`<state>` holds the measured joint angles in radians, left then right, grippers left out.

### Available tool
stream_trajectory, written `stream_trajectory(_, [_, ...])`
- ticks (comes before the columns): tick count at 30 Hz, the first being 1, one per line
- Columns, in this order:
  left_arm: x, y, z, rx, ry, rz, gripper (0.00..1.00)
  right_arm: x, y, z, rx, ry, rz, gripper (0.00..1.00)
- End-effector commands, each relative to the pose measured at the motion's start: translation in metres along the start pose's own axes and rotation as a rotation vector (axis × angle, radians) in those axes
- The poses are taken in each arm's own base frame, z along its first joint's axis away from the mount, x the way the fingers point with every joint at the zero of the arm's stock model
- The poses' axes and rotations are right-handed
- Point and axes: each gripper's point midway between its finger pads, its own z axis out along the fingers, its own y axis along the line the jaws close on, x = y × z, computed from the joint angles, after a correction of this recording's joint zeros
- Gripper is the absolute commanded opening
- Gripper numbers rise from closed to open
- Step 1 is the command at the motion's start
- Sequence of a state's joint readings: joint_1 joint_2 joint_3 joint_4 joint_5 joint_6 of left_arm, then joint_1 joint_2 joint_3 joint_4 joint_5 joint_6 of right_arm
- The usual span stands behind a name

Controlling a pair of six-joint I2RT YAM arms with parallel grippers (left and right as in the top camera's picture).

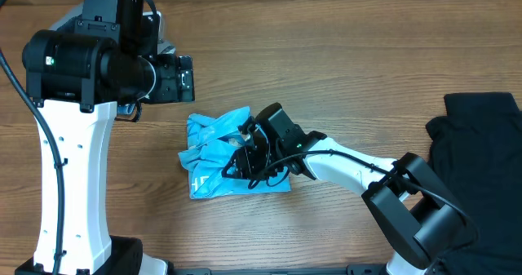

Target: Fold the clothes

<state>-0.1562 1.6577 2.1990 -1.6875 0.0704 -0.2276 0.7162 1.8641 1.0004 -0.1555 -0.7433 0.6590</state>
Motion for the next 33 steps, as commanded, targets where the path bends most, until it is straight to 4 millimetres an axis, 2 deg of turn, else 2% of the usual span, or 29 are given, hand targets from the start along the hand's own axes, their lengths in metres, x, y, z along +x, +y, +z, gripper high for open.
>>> stream_trajectory(1, [-0.001, -0.001, -0.006, 0.004, -0.019, 0.027, 0.89, -0.014, 0.024, -0.003, -0.032, -0.07, -0.067, 0.4])
stream_trajectory(4, [-0.001, -0.001, -0.006, 0.004, -0.019, 0.027, 0.91, -0.016, 0.033, 0.002, -0.035, -0.094, -0.116, 0.39])
stream_trajectory(10, [-0.002, 0.005, -0.006, -0.027, -0.026, 0.026, 0.93, -0.015, 0.027, 0.006, 0.102, -0.1, -0.172, 0.39])
stream_trajectory(13, [-0.003, 0.008, -0.006, -0.047, -0.031, 0.026, 0.94, -0.02, 0.039, 0.002, 0.154, -0.099, -0.237, 0.39])
stream_trajectory(17, [-0.004, 0.011, -0.007, -0.056, -0.034, 0.004, 0.94, -0.03, 0.048, -0.004, 0.327, -0.158, -0.3, 0.44])
stream_trajectory(23, [-0.01, 0.039, -0.014, -0.078, -0.062, -0.158, 0.94, -0.035, 0.05, 0.002, 0.357, -0.202, -0.281, 0.46])
stream_trajectory(26, [-0.014, 0.057, -0.018, -0.069, -0.079, -0.238, 0.98, -0.045, 0.057, 0.007, 0.322, -0.238, -0.301, 0.47])
stream_trajectory(29, [-0.014, 0.063, -0.019, -0.041, -0.077, -0.271, 0.98, -0.055, 0.057, 0.009, 0.323, -0.28, -0.302, 0.52])
stream_trajectory(33, [-0.014, 0.066, -0.02, -0.028, -0.074, -0.257, 0.98, -0.057, 0.043, 0.019, 0.344, -0.275, -0.273, 0.52])
